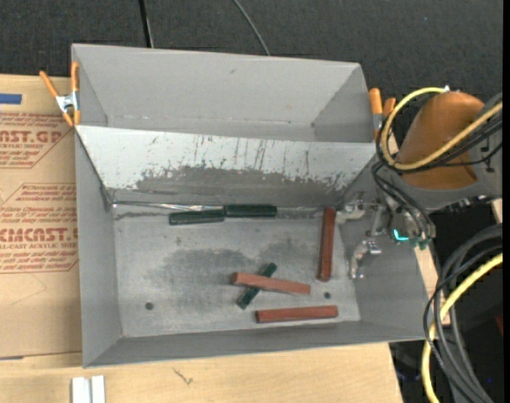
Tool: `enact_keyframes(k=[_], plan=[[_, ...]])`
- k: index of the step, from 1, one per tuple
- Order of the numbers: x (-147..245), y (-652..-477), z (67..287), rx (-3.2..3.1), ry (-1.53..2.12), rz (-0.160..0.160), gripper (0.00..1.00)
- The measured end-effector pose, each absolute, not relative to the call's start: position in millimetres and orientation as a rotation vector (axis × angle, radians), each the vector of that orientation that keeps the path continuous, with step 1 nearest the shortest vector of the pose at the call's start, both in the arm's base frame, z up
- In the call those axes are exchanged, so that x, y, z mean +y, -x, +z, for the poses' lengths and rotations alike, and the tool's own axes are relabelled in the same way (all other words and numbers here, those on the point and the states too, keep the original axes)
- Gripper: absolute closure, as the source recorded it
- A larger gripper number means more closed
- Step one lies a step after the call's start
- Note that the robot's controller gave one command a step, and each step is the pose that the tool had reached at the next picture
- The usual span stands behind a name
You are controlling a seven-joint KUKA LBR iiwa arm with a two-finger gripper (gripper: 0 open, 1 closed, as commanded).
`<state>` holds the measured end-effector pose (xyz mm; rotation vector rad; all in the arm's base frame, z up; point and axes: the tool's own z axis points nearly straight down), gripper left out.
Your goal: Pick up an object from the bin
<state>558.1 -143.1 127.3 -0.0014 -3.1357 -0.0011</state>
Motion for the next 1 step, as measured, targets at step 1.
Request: enact_keyframes(k=[1], plan=[[-142.7, -560.3, 131.5, -3.143, -0.001, 0.001, 0.00]])
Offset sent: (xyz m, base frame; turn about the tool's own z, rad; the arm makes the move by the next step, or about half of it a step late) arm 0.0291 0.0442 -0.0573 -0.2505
